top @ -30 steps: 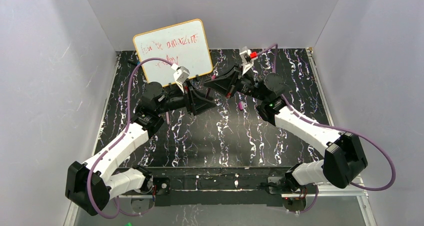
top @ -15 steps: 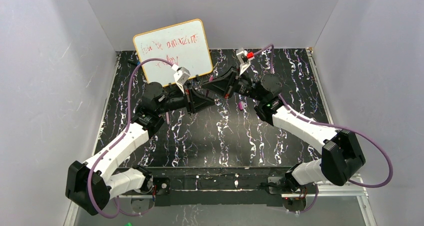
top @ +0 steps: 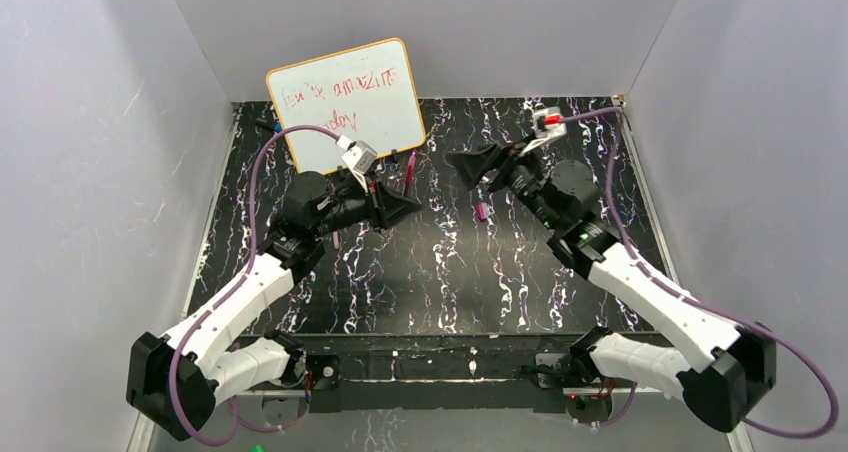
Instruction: Insert the pens into the pen caps
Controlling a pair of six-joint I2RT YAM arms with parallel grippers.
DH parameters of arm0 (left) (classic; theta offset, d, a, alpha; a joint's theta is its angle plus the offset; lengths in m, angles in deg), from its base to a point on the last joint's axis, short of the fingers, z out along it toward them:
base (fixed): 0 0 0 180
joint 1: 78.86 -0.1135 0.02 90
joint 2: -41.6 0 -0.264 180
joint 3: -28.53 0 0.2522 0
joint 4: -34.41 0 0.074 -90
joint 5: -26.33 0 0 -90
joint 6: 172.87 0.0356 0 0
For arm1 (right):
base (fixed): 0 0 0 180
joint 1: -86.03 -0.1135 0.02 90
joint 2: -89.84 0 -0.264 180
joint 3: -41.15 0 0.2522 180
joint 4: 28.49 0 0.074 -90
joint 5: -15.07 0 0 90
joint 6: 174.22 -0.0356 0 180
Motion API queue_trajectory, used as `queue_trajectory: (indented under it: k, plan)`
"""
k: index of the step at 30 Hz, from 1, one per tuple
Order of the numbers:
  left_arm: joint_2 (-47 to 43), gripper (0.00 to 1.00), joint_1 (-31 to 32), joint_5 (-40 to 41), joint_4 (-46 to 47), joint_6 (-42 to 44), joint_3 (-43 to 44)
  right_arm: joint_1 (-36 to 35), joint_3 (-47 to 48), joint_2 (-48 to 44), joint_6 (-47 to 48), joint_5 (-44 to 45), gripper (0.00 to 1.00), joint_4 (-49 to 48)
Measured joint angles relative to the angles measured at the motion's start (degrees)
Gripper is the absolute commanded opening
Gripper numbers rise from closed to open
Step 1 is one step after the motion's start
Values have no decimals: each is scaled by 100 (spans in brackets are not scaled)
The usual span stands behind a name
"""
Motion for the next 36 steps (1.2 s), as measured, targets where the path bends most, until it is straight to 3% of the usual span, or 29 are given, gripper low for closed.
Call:
queue_trajectory:
  k: [5,8,12,16,23,26,30,36]
  plan:
    - [-118,1,0,490,-234,24,-114,409,586,-179,560,1106,99,1550]
    - [-72,7,-2,472,-70,-131,-245,859,511,11,584,999,99,2133]
    - [94,0,-66,267,426,-452,-568,1587,212,494,577,645,99,2879]
    - [271,0,-203,-39,809,-800,-752,1860,203,1191,682,426,99,3425]
    - [350,0,-546,-629,1231,-1137,-745,1851,398,1856,909,229,99,3700]
    - [415,13,-702,-931,1397,-1246,-693,1853,522,2015,1001,175,99,3700]
    - [452,16,-809,-1198,1740,-1397,-686,1851,678,2286,1106,92,99,3700]
    - [505,1,-833,-1521,2385,-1663,-695,1851,710,2546,1196,90,99,3738]
